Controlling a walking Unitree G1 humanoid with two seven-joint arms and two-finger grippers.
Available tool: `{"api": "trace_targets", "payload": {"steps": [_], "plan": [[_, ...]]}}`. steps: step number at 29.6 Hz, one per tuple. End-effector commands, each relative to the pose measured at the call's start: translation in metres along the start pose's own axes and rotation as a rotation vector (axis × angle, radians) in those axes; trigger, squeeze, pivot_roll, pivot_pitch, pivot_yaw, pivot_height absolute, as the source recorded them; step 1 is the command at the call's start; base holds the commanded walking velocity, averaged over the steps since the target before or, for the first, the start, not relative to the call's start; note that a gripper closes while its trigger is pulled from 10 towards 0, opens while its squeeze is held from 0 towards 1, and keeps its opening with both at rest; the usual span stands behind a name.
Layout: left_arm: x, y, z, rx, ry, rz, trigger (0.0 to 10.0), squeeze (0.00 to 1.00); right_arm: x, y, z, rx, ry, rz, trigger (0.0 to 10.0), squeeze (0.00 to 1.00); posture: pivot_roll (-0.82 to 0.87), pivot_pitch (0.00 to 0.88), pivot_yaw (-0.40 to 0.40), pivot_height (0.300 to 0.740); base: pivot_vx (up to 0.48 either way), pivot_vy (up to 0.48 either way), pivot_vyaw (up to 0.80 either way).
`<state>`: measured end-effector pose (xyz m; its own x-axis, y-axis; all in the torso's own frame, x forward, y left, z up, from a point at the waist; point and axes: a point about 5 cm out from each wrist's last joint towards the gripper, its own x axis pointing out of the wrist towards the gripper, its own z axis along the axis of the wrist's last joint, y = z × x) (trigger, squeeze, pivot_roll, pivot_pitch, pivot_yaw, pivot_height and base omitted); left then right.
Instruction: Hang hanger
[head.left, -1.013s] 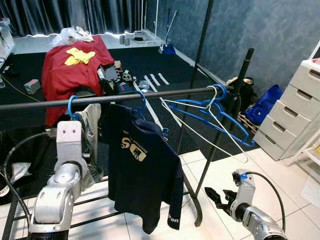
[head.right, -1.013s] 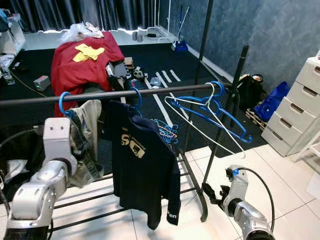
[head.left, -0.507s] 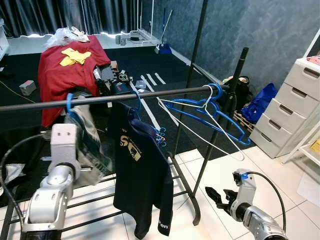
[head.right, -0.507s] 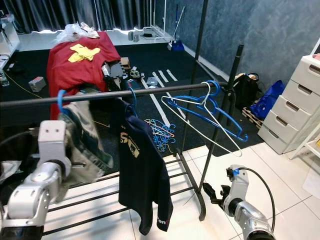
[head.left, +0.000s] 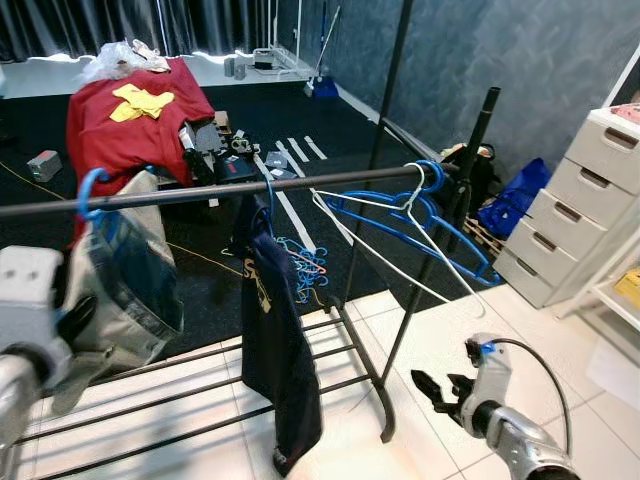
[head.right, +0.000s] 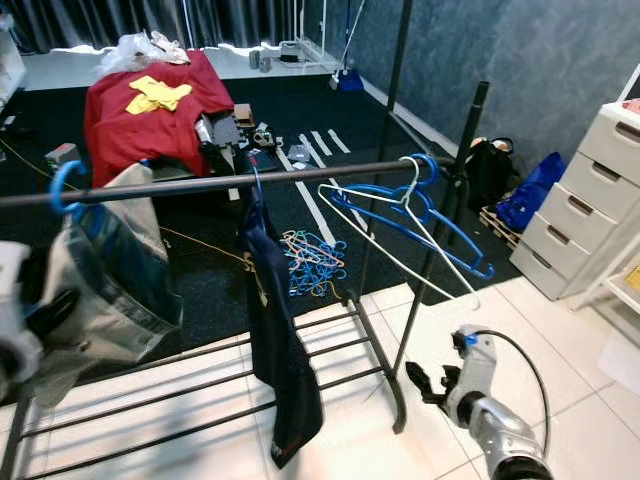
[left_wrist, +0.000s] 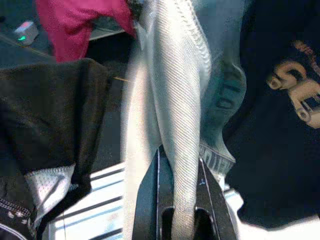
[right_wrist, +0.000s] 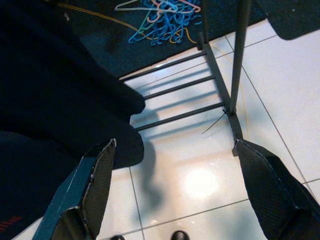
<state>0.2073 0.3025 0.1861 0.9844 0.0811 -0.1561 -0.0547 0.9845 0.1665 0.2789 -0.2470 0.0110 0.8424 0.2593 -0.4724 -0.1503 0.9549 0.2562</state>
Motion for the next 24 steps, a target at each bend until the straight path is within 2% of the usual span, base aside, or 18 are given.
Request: {"api": "trace_targets", "payload": {"steps": [1,2,4,5,8,11,12,13,14,15,17,19,20,22,23,24], "plan": [[-0.008,0.001,0.024,0.056,-0.122,-0.041,10.0,0.00,-0.001,-0.003,0.005,-0.020,-0.005,0.000,10.0,0.00,0.01,0.000,-0.084,0.740,0.000,0.000,0.00],[-0.008,0.001,0.024,0.056,-0.122,-0.041,10.0,0.00,-0.001,-0.003,0.005,-0.020,-0.005,0.000,10.0,0.00,0.01,0.000,-0.084,0.740,0.000,0.000,0.00],[-0.023,-0.008,0.016,0.093,-0.085,-0.176,10.0,0.00,0.003,-0.004,0.038,-0.087,-0.053,0.033,10.0,0.00,0.01,0.000,-0.091,0.740,-0.304,0.000,0.00],[-0.023,-0.008,0.016,0.093,-0.085,-0.176,10.0,0.00,0.003,-0.004,0.038,-0.087,-0.053,0.033,10.0,0.00,0.01,0.000,-0.091,0.740,-0.315,0.000,0.00],[-0.031,-0.024,0.012,0.102,-0.066,-0.321,10.0,0.00,0.005,0.002,0.075,-0.187,-0.110,0.103,10.0,0.00,0.00,0.000,-0.092,0.740,-0.335,0.000,0.00],[-0.034,-0.027,0.013,0.098,-0.064,-0.360,10.0,0.00,0.005,0.005,0.085,-0.211,-0.126,0.140,10.0,0.00,0.00,0.000,-0.092,0.740,-0.349,0.000,0.00],[-0.039,-0.026,0.015,0.100,-0.061,-0.401,10.0,0.00,0.003,0.012,0.104,-0.246,-0.163,0.212,10.0,0.00,-0.01,0.000,-0.088,0.740,-0.345,0.000,0.00],[-0.039,-0.026,0.015,0.100,-0.061,-0.401,10.0,0.00,0.003,0.012,0.104,-0.246,-0.163,0.212,10.0,0.00,-0.01,0.000,-0.088,0.740,-0.345,0.000,0.00],[-0.043,-0.023,0.018,0.109,-0.059,-0.424,10.0,0.00,0.000,0.018,0.121,-0.284,-0.194,0.275,10.0,0.00,-0.01,0.000,-0.089,0.740,-0.345,0.000,0.00],[-0.043,-0.023,0.018,0.109,-0.059,-0.424,10.0,0.00,0.000,0.018,0.121,-0.284,-0.194,0.275,10.0,0.00,-0.01,0.000,-0.089,0.740,-0.345,0.000,0.00],[-0.050,-0.019,0.026,0.105,-0.091,-0.463,10.0,0.00,-0.007,0.039,0.151,-0.374,-0.244,0.421,10.0,0.00,-0.01,0.000,-0.090,0.740,-0.349,0.000,0.00],[-0.050,-0.019,0.026,0.105,-0.091,-0.463,10.0,0.00,-0.007,0.039,0.151,-0.374,-0.244,0.421,10.0,0.00,-0.01,0.000,-0.090,0.740,-0.349,0.000,0.00],[-0.053,-0.021,0.033,0.087,-0.139,-0.490,10.0,0.00,-0.013,0.054,0.163,-0.412,-0.271,0.520,10.0,0.00,-0.01,0.000,-0.091,0.740,-0.356,0.000,0.00],[-0.053,-0.021,0.033,0.087,-0.139,-0.490,10.0,0.00,-0.013,0.054,0.163,-0.412,-0.271,0.520,10.0,0.00,-0.01,0.000,-0.091,0.740,-0.356,0.000,0.00],[-0.057,-0.026,0.044,0.055,-0.219,-0.535,10.0,0.00,-0.022,0.077,0.178,-0.436,-0.312,0.659,10.0,0.00,0.00,0.000,-0.094,0.740,-0.345,0.000,0.00],[-0.057,-0.026,0.044,0.055,-0.219,-0.535,10.0,0.00,-0.022,0.077,0.178,-0.436,-0.312,0.659,10.0,0.00,0.00,0.000,-0.094,0.740,-0.345,0.000,0.00]]}}
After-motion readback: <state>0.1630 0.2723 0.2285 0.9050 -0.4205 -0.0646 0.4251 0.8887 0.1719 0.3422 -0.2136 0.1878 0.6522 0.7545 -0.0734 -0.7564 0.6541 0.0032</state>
